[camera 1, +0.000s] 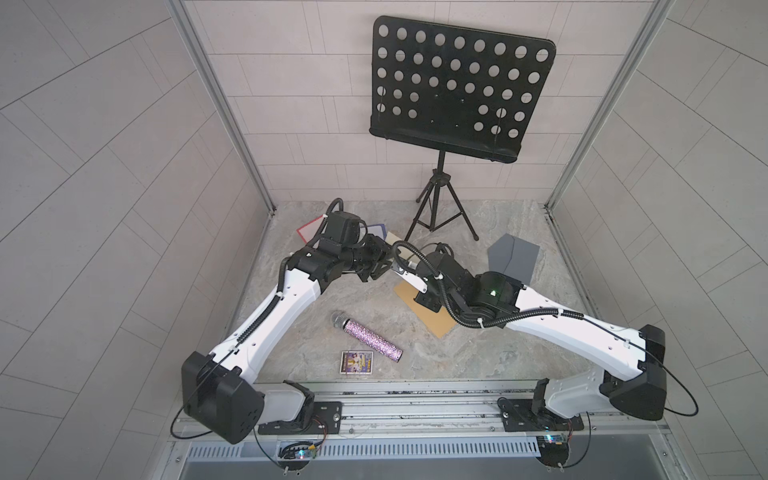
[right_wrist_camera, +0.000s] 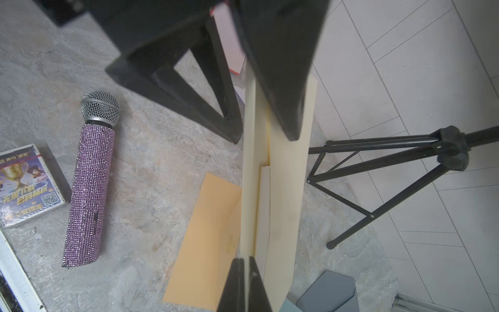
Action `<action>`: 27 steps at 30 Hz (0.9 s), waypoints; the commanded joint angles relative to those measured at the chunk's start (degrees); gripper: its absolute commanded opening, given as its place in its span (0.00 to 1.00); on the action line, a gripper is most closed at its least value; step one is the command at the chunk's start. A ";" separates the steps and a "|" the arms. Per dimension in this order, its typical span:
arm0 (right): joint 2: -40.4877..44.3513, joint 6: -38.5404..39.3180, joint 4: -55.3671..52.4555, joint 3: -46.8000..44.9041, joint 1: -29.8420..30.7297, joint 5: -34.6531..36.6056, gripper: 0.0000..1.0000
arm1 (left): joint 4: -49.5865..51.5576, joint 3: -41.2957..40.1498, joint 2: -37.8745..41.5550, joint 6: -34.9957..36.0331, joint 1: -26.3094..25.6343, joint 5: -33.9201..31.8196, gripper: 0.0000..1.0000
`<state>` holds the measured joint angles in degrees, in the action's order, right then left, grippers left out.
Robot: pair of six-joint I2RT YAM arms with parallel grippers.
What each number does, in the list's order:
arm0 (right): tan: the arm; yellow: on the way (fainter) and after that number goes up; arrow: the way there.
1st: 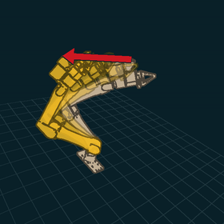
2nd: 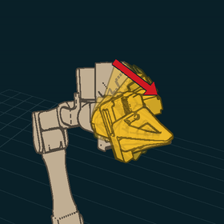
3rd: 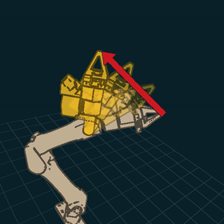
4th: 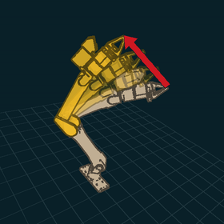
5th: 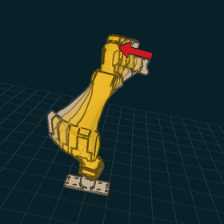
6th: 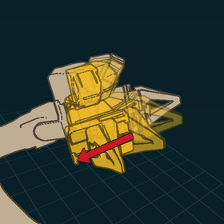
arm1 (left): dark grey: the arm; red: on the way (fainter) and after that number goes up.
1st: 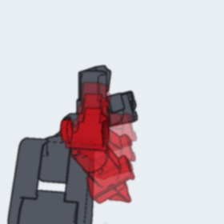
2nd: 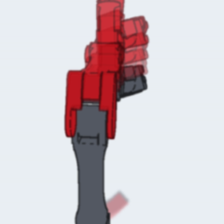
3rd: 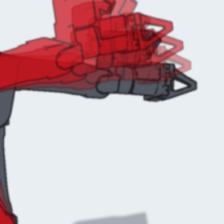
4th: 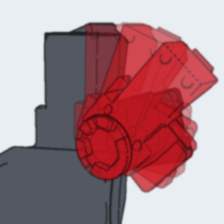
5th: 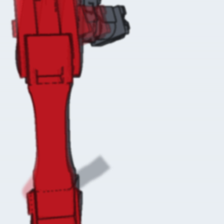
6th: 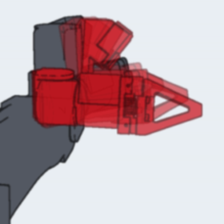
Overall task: Take the letter paper out of the envelope
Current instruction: Pick up the envelope from the envelope.
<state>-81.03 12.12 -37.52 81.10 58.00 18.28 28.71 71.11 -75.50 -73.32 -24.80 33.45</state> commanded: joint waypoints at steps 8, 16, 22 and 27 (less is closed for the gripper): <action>-0.14 1.50 1.50 0.92 1.67 3.51 0.00 | -3.04 -2.68 4.17 -3.23 -0.25 -0.50 0.25; 1.38 0.14 0.82 -0.31 2.95 2.86 0.00 | -4.94 -3.04 4.59 -4.02 -0.22 -1.24 0.00; 3.17 -5.90 -1.60 0.08 3.21 -0.99 0.29 | -8.19 -3.00 5.10 -4.05 0.09 -2.39 0.00; 8.75 -12.76 -2.95 -1.23 2.28 -9.33 0.62 | -8.37 -0.60 4.61 0.06 1.30 -1.22 0.00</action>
<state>-76.82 5.30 -38.33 80.34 60.69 14.74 22.37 68.82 -71.61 -75.44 -24.21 31.94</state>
